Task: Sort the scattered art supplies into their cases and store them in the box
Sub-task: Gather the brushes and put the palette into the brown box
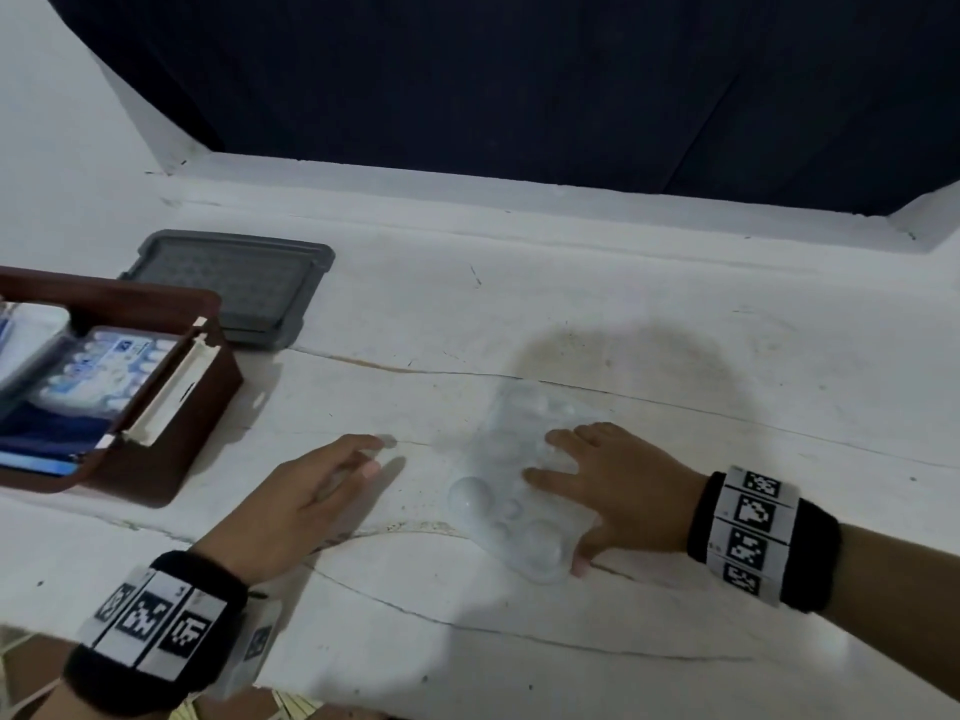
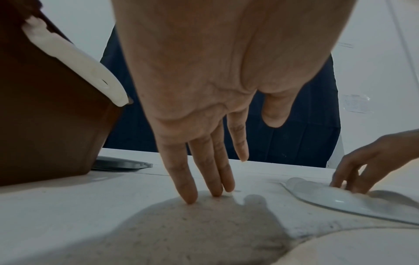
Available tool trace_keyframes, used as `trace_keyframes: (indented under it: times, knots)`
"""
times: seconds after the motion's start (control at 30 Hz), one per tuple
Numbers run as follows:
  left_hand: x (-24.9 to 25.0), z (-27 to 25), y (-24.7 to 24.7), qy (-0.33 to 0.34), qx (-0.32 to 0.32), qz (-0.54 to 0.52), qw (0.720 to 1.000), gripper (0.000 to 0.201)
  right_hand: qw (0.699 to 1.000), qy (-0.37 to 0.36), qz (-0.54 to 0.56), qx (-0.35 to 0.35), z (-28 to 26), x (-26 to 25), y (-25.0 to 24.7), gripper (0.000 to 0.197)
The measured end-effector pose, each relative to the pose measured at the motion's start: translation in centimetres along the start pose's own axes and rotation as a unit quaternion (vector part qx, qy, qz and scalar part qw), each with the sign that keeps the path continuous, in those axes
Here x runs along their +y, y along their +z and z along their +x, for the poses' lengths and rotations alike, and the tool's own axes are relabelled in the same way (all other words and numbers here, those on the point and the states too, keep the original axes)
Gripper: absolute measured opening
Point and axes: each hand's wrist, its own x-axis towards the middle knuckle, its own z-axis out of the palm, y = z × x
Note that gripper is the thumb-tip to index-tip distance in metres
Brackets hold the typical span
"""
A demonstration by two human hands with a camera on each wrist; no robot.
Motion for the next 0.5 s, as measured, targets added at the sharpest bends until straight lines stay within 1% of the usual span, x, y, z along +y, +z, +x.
trace_keyframes:
  times: [0.07,0.1,0.13,0.23,0.27,0.33,0.43,0.5]
  knots:
    - [0.1,-0.3,-0.1,-0.001,0.012,-0.009,1.000,0.023,0.999,-0.007,-0.022,0.047,0.2,-0.2,0.3,0.067]
    - [0.2,-0.4,-0.2,-0.001,0.017,-0.013,1.000,0.024,0.997,-0.012,-0.027,0.069,0.3,-0.3,0.5,0.061]
    - [0.1,-0.4,-0.3,-0.003,0.022,-0.015,1.000,0.024,0.996,-0.013,-0.027,0.081,0.4,-0.5,0.7,0.063]
    - [0.0,-0.4,-0.6,-0.012,0.024,-0.015,1.000,0.025,0.996,-0.016,-0.011,0.083,1.0,-0.5,0.7,0.083]
    - [0.0,-0.4,-0.6,-0.015,0.022,-0.017,1.000,0.025,0.997,-0.018,-0.013,0.079,1.1,-0.4,0.5,0.086]
    - [0.0,-0.3,-0.6,-0.018,0.020,-0.017,0.999,0.024,0.998,-0.021,-0.013,0.063,1.4,-0.2,0.2,0.086]
    - [0.1,-0.3,-0.6,-0.014,0.022,-0.017,1.000,0.023,0.999,-0.030,0.017,0.025,1.6,-0.4,0.0,0.084]
    - [0.3,-0.3,-0.5,-0.011,0.026,-0.018,0.999,0.022,0.999,-0.020,0.012,0.036,1.6,-1.0,0.1,0.079]
